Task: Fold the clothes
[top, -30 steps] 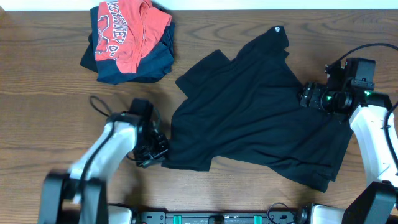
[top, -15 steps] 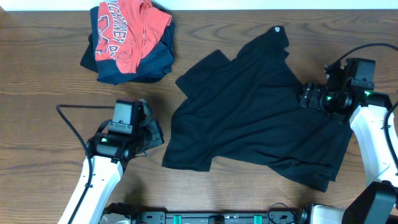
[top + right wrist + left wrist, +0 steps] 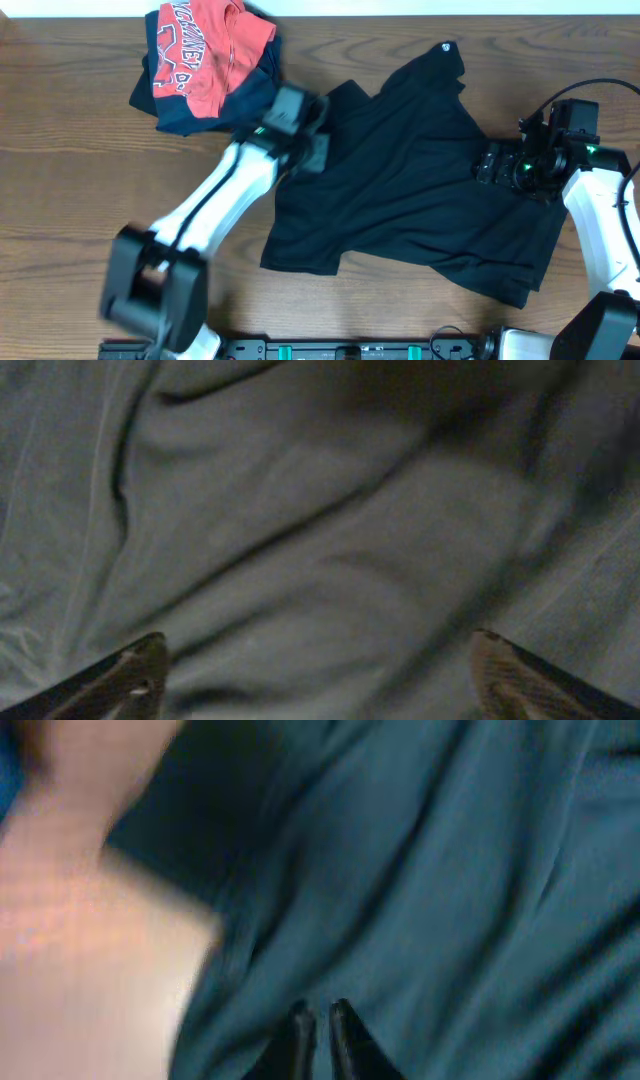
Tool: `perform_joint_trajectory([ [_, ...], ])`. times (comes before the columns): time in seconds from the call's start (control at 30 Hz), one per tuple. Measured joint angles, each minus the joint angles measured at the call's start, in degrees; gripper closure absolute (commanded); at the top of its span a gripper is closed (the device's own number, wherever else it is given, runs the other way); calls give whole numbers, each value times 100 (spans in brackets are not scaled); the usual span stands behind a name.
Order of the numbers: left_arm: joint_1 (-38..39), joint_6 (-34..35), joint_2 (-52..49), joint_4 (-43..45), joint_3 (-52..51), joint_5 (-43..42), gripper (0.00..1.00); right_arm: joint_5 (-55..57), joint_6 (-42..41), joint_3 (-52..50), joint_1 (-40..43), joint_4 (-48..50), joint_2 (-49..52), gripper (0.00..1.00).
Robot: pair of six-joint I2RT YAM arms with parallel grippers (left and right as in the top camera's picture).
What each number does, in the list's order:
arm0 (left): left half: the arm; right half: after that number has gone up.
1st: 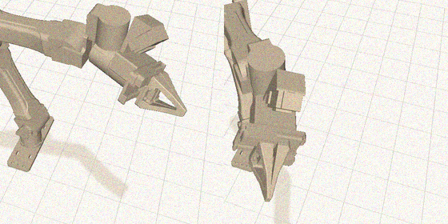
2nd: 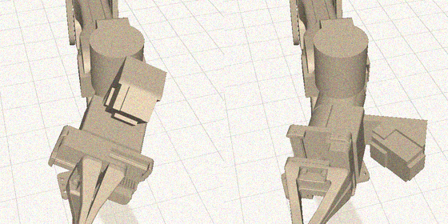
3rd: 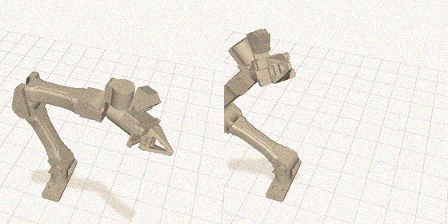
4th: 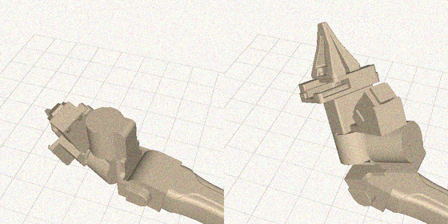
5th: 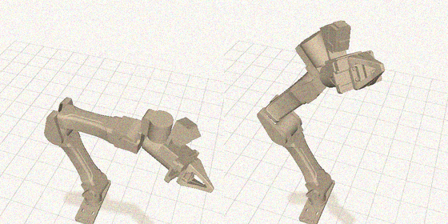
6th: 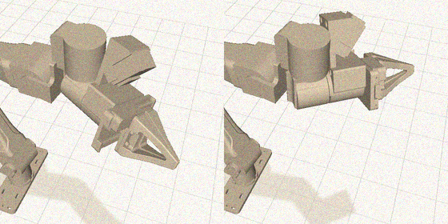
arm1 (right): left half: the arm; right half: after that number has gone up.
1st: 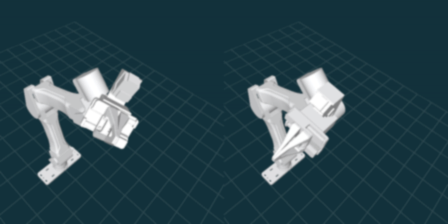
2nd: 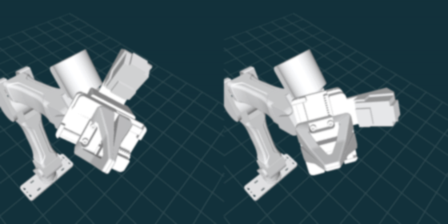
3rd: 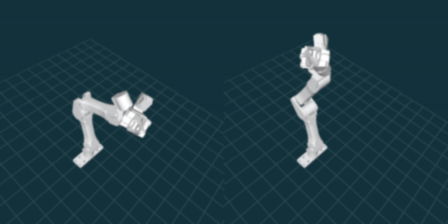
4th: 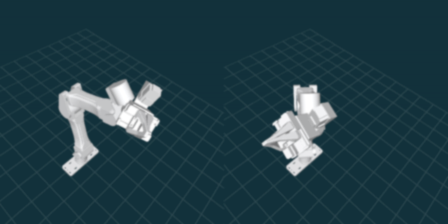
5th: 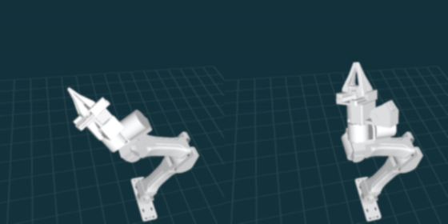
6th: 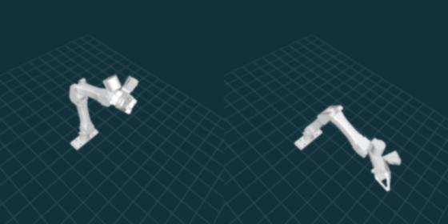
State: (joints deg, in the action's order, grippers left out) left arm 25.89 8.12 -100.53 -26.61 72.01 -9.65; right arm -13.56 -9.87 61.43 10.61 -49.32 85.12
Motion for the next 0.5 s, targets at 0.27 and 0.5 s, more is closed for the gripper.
perform_joint_trajectory([
  [0.27,382,-590,-1307,1840,741,330,41,-9,4,4,0,-262,0,1],
  [0.5,568,-984,-1956,2114,870,573,20,-9,7,4,0,-269,0,1],
])
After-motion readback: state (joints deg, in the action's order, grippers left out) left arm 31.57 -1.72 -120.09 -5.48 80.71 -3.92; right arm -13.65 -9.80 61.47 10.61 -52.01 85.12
